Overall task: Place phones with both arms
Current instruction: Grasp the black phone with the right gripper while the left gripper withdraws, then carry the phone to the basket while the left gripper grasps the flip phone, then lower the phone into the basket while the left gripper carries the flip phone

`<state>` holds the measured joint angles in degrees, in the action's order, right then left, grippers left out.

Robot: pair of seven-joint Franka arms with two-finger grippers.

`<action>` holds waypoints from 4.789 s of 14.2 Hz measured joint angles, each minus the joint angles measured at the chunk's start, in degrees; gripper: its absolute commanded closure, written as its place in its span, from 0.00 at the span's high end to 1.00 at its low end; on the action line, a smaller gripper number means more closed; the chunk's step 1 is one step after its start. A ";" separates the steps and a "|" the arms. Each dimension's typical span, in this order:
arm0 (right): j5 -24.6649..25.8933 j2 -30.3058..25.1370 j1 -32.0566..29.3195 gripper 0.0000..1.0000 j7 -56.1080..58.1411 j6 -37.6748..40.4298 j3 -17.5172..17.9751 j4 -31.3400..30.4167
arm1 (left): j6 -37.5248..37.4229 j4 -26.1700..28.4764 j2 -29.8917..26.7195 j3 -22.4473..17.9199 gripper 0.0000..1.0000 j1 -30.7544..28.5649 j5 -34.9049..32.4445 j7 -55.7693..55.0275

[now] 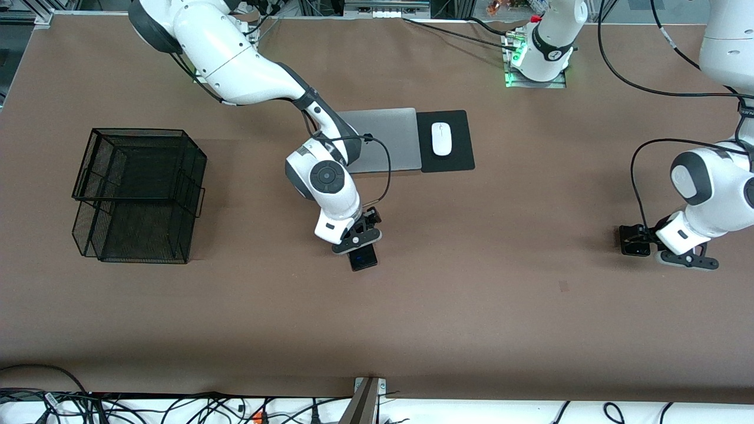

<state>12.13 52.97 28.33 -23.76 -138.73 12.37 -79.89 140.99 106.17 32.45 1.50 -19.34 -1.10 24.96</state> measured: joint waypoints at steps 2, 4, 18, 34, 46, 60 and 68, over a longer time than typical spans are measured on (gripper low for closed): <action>0.19 0.02 0.37 1.00 -0.53 0.00 -0.23 0.06 | 1.40 0.57 0.00 0.00 1.00 -0.95 0.08 -0.31; 0.61 0.13 0.57 0.99 -0.71 -0.11 -0.60 0.06 | 3.07 1.53 0.05 0.08 1.00 -1.09 0.09 -2.03; 1.94 -1.18 0.55 0.04 -1.48 8.66 -1.58 3.90 | 8.96 4.23 2.69 0.48 1.00 -1.10 0.09 -5.89; -9.84 -26.89 -8.89 0.03 18.76 46.03 -25.75 -0.17 | 9.81 4.16 3.39 0.36 0.81 -1.83 0.09 -6.10; -2.68 -43.95 -9.46 0.01 27.70 33.77 -38.10 -32.30 | 9.84 3.82 3.64 0.39 0.32 -1.83 0.09 -6.14; -0.40 -53.64 -9.42 0.01 27.70 28.60 -44.38 -47.13 | 0.73 -5.18 3.02 1.25 0.18 5.54 0.09 -13.61; -0.37 -50.17 -9.39 0.01 27.70 23.70 -45.34 -47.37 | -5.44 -8.01 2.46 1.72 0.18 18.85 0.09 -27.35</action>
<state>11.76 2.81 18.94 3.94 -115.04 -32.97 -127.27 135.55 98.16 34.91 3.22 -0.48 -1.01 -2.39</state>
